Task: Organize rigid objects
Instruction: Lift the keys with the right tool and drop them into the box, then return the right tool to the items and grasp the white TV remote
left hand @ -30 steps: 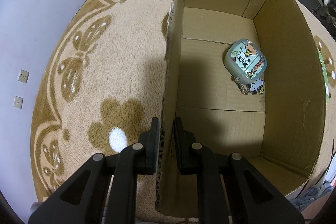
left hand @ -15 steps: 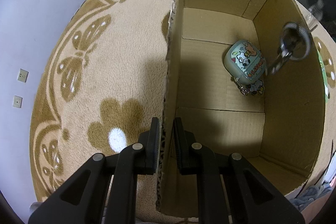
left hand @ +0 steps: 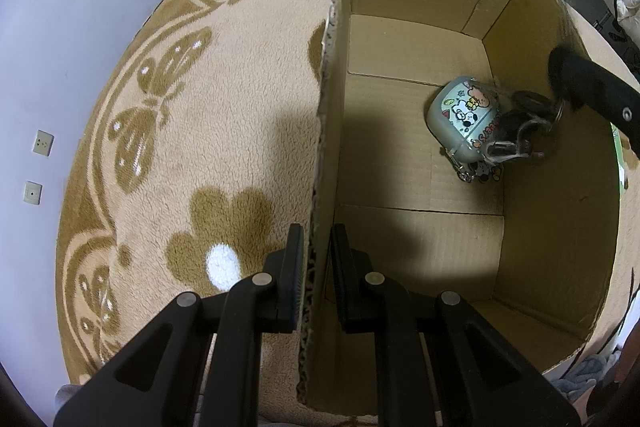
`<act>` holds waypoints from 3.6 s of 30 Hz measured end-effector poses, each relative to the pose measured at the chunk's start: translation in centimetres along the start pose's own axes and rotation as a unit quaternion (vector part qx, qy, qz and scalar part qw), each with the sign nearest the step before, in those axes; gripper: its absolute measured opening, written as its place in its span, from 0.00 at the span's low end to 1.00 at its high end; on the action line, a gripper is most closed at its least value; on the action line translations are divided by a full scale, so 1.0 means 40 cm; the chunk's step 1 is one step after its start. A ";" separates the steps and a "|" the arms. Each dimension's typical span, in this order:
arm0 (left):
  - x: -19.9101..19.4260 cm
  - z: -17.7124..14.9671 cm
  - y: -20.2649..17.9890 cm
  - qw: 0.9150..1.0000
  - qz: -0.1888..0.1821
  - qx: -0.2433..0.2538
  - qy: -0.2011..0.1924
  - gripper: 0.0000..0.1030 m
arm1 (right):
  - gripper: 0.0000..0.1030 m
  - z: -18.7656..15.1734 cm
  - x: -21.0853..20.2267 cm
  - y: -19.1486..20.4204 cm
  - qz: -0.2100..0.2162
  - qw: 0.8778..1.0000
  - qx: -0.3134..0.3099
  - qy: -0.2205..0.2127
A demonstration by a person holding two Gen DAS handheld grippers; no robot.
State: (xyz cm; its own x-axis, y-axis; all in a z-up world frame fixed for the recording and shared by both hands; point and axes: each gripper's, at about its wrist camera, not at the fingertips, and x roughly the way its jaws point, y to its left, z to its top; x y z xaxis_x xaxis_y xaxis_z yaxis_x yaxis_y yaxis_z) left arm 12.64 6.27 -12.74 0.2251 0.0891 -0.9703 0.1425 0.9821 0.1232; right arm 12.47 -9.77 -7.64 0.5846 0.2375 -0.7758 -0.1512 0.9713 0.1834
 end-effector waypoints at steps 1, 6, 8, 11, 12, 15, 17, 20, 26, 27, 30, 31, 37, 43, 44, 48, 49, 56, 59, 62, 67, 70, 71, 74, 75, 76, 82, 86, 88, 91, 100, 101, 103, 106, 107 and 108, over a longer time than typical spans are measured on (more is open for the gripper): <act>0.000 0.000 0.000 1.000 0.000 0.000 0.000 0.12 | 0.08 0.000 -0.004 -0.002 0.001 1.000 0.001 -0.001; 0.000 -0.001 0.000 1.000 -0.001 0.000 0.000 0.13 | 0.15 0.004 -0.024 -0.012 -0.006 1.000 -0.003 -0.006; 0.001 -0.002 0.000 1.000 -0.002 -0.001 0.000 0.13 | 0.25 0.006 -0.032 -0.018 -0.009 1.000 -0.004 -0.008; 0.001 0.001 0.002 1.000 -0.001 0.000 0.000 0.13 | 0.50 0.010 -0.057 -0.036 -0.016 1.000 0.002 -0.019; 0.001 0.000 0.001 1.000 0.001 0.001 0.000 0.13 | 0.61 0.011 -0.063 -0.041 -0.018 1.000 0.005 -0.022; -0.001 0.001 0.001 1.000 0.002 0.002 -0.001 0.13 | 0.77 0.019 -0.081 -0.068 -0.024 0.999 0.022 -0.033; -0.002 0.001 0.000 1.000 0.000 0.001 0.000 0.13 | 0.88 0.022 -0.089 -0.089 -0.031 0.998 0.032 -0.038; -0.003 0.003 0.000 1.000 0.000 0.001 0.000 0.13 | 0.93 0.025 -0.098 -0.125 -0.044 0.997 0.044 -0.036; -0.003 0.004 0.004 1.000 -0.002 0.000 0.000 0.13 | 0.94 0.009 -0.097 -0.197 -0.061 0.996 0.066 -0.016; -0.003 0.004 0.004 1.000 -0.002 0.001 0.001 0.13 | 0.94 0.003 -0.097 -0.207 -0.064 0.995 0.069 -0.014; -0.003 0.004 0.005 1.000 -0.001 0.001 0.000 0.13 | 0.94 -0.021 -0.084 -0.238 -0.069 0.995 0.078 -0.002; -0.003 0.004 0.004 1.000 -0.002 0.000 0.001 0.13 | 0.94 -0.027 -0.082 -0.243 -0.070 0.994 0.079 0.000; -0.004 0.004 0.004 1.000 -0.001 0.000 0.000 0.13 | 0.94 -0.077 -0.047 -0.272 -0.076 0.993 0.090 0.025; -0.005 0.003 0.007 1.000 -0.001 0.001 0.000 0.13 | 0.94 -0.122 -0.006 -0.274 -0.065 0.993 0.085 0.048; -0.005 0.003 0.007 1.000 -0.001 0.001 0.000 0.13 | 0.94 -0.128 0.000 -0.274 -0.064 0.993 0.084 0.052; -0.005 0.002 0.008 1.000 -0.002 0.000 0.000 0.13 | 0.90 -0.149 0.024 -0.275 -0.051 0.993 0.086 0.069; -0.005 0.002 0.006 1.000 -0.002 0.000 0.000 0.13 | 0.88 -0.153 0.029 -0.273 -0.049 0.993 0.083 0.074; -0.004 0.002 0.008 1.000 -0.004 -0.001 0.001 0.13 | 0.68 -0.172 0.058 -0.256 -0.038 0.993 0.064 0.095; -0.003 0.002 0.008 1.000 -0.003 0.000 0.001 0.13 | 0.66 -0.174 0.065 -0.248 -0.034 0.993 0.057 0.102; -0.002 0.002 0.010 1.000 -0.002 0.001 0.001 0.13 | 0.66 -0.181 0.073 -0.245 -0.032 0.992 0.058 0.109; -0.003 0.002 0.007 1.000 -0.003 0.000 0.002 0.14 | 0.66 -0.190 0.089 -0.240 -0.043 0.991 0.055 0.116; -0.002 0.003 0.008 1.000 -0.003 0.000 0.002 0.14 | 0.66 -0.194 0.095 -0.242 -0.042 0.991 0.057 0.117; -0.002 0.003 0.009 1.000 -0.003 -0.001 0.002 0.14 | 0.66 -0.195 0.098 -0.243 -0.042 0.990 0.059 0.118; -0.002 0.003 0.009 1.000 -0.003 0.000 0.002 0.14 | 0.66 -0.194 0.105 -0.236 -0.050 0.990 0.052 0.118; -0.002 0.003 0.008 1.000 -0.003 0.000 0.002 0.14 | 0.66 -0.194 0.113 -0.231 -0.051 0.990 0.047 0.120; -0.002 0.002 0.008 1.000 -0.003 0.000 0.002 0.14 | 0.66 -0.194 0.118 -0.226 -0.055 0.990 0.042 0.121; -0.002 0.002 0.008 1.000 -0.003 0.000 0.002 0.14 | 0.66 -0.200 0.129 -0.201 -0.082 0.989 0.017 0.125; -0.002 0.002 0.007 1.000 -0.001 0.001 0.002 0.14 | 0.66 -0.217 0.153 -0.202 -0.056 0.984 0.045 0.164; -0.002 0.002 0.007 1.000 -0.001 0.001 0.002 0.14 | 0.66 -0.225 0.151 -0.197 -0.061 0.986 0.041 0.149; -0.002 0.002 0.005 1.000 -0.001 0.002 0.002 0.14 | 0.66 -0.223 0.152 -0.188 -0.070 0.986 0.038 0.149; -0.003 0.001 0.004 1.000 0.000 0.003 0.001 0.14 | 0.44 -0.228 0.137 -0.192 -0.086 0.986 0.044 0.137; -0.002 0.001 0.004 1.000 -0.001 0.003 0.001 0.14 | 0.44 -0.228 0.136 -0.188 -0.088 0.986 0.042 0.136; -0.002 0.001 0.004 1.000 -0.001 0.003 0.001 0.13 | 0.44 -0.230 0.135 -0.181 -0.094 0.986 0.037 0.132; 0.001 0.000 0.001 1.000 0.001 0.004 0.002 0.13 | 0.44 -0.232 0.116 -0.183 -0.095 0.986 0.038 0.131; 0.002 0.000 0.000 1.000 0.001 0.004 0.003 0.13 | 0.44 -0.233 0.115 -0.182 -0.093 0.986 0.040 0.130; 0.004 0.000 -0.002 1.000 0.002 0.005 0.004 0.13 | 0.44 -0.235 0.114 -0.182 -0.092 0.986 0.041 0.130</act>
State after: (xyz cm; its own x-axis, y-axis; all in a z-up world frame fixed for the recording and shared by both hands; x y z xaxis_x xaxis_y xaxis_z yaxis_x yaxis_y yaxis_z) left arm 12.66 6.22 -12.92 0.2177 0.0944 -0.9714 0.1505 0.9802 0.1290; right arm 8.75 -15.84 -18.17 0.3700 0.0573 -0.9273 0.0099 0.9978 0.0656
